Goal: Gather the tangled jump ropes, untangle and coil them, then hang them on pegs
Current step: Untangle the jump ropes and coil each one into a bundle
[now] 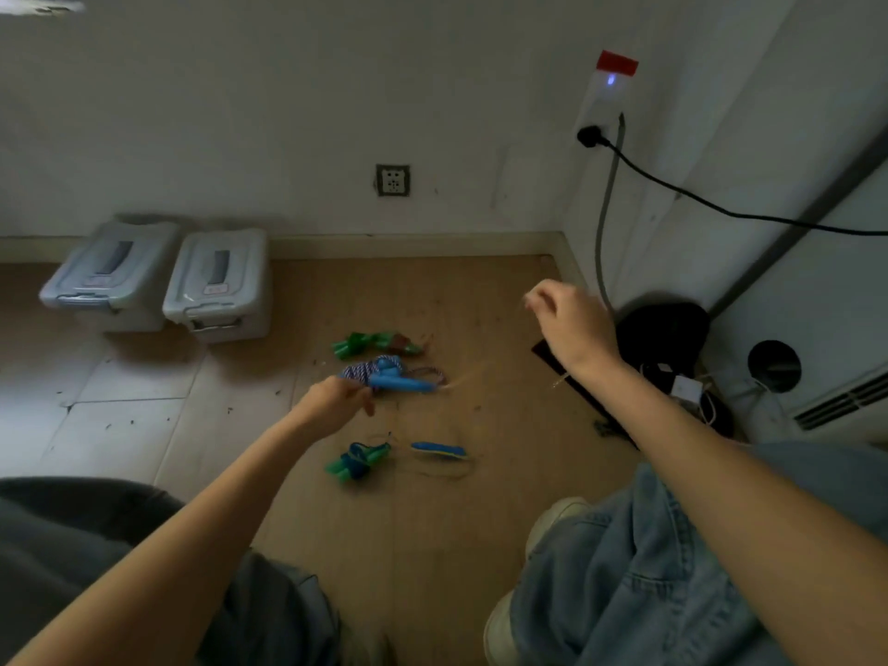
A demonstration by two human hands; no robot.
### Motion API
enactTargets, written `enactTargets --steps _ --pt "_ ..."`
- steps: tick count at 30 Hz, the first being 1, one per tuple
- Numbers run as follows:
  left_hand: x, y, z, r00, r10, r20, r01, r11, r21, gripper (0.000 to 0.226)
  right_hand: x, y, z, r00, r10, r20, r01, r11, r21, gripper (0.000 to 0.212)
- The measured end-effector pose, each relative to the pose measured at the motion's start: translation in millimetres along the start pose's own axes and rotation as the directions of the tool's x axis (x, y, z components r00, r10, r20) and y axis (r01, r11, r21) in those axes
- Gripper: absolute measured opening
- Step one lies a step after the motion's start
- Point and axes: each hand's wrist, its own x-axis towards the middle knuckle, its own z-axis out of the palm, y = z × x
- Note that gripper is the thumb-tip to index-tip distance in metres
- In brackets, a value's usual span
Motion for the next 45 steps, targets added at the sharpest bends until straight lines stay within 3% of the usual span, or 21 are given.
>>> enactTargets --steps 2,4,6,7,8,9,11,12,13,15,18,20,23,27,33,36,39,41,43,45 --pt "0.6 -0.5 10.3 0.997 0.002 0.079 0.006 0.994 -0.108 0.029 -4.4 6.4 16.1 0.990 0.038 0.134 -0.037 0.999 -0.011 0.026" --pt "3.6 -3.3 21.1 0.953 -0.060 0.297 0.038 0.996 0.077 0.019 -5.3 12.3 29.5 0.977 0.082 0.196 -0.092 0.995 0.041 0.024" --pt "6.9 -11.6 38.6 0.810 -0.201 0.551 0.083 0.969 0.232 0.011 -3.0 19.7 41.6 0.961 0.126 0.245 -0.138 0.990 0.036 0.024" --pt "9.5 -17.2 48.3 0.741 -0.257 0.620 0.111 0.958 0.265 0.010 -3.1 24.2 49.2 0.933 0.157 0.324 -0.173 0.985 0.020 0.025" --pt "14.2 -21.0 58.3 0.716 -0.284 0.638 0.131 0.952 0.276 0.009 -5.4 29.4 57.6 0.873 0.196 0.447 -0.214 0.977 -0.009 0.025" --pt "21.6 -24.1 67.6 0.733 -0.285 0.617 0.137 0.951 0.277 0.009 -9.9 35.8 66.7 0.771 0.242 0.589 -0.260 0.964 -0.055 0.025" --pt "40.9 -28.2 82.2 0.865 -0.173 0.470 0.032 0.956 0.293 0.016 -24.2 51.5 85.4 0.500 0.328 0.802 -0.314 0.931 -0.186 0.024" --pt "51.0 -27.8 88.4 0.924 -0.106 0.366 -0.021 0.946 0.325 0.018 -30.9 61.1 94.6 0.417 0.344 0.841 -0.285 0.928 -0.238 0.024" --pt "60.7 -25.8 95.1 0.960 -0.042 0.275 -0.056 0.939 0.338 0.019 -36.3 71.1 104.0 0.392 0.340 0.855 -0.241 0.935 -0.261 0.026" --pt "79.9 -20.7 111.5 0.979 -0.001 0.204 -0.071 0.936 0.345 0.022 -39.8 86.3 122.7 0.443 0.324 0.836 -0.201 0.945 -0.259 0.027" --pt "106.5 -16.8 143.3 0.966 -0.061 0.252 -0.061 0.891 0.450 0.027 -31.7 112.0 149.6 0.577 0.396 0.714 -0.281 0.918 -0.281 0.026" --pt "122.3 -19.0 162.2 0.953 -0.069 0.295 -0.104 0.841 0.531 0.030 -29.7 133.4 165.5 0.611 0.482 0.628 -0.342 0.876 -0.339 0.025" --pt "142.9 -28.7 184.9 0.948 -0.051 0.313 -0.140 0.818 0.558 0.031 -37.4 162.9 184.4 0.559 0.616 0.556 -0.368 0.784 -0.499 0.022" --pt "155.1 -39.5 202.4 0.944 -0.001 0.329 -0.215 0.753 0.621 0.035 -52.2 192.2 207.2 0.466 0.641 0.610 -0.185 0.744 -0.642 0.041" --pt "156.8 -37.4 190.9 0.909 -0.095 0.406 -0.164 0.814 0.558 0.040 -47.7 196.9 226.3 0.631 0.434 0.643 -0.049 0.849 -0.525 0.031" --pt "155.6 -9.2 154.7 0.911 -0.103 0.400 -0.211 0.717 0.665 0.049 -24.7 172.6 221.1 0.746 0.421 0.515 -0.176 0.872 -0.457 0.029" --pt "141.4 27.4 102.2 0.974 -0.002 0.229 -0.158 0.714 0.682 0.047 9.3 140.1 200.5 0.797 0.442 0.412 -0.393 0.897 -0.203 0.028" --pt "123.6 50.1 65.1 0.992 -0.019 0.126 -0.050 0.850 0.524 0.039 28.7 116.2 173.4 0.835 0.410 0.367 -0.481 0.868 0.122 0.016" --pt "103.4 66.6 30.6 0.981 -0.140 0.133 0.137 0.990 0.033 0.030 41.8 92.5 138.9 0.926 0.294 0.236 -0.358 0.883 0.304 0.025" --pt "73.9 81.2 -1.0 0.948 -0.217 0.231 0.302 0.841 -0.448 0.022 47.1 62.7 99.5 0.994 0.097 0.046 -0.106 0.937 0.333 0.019"
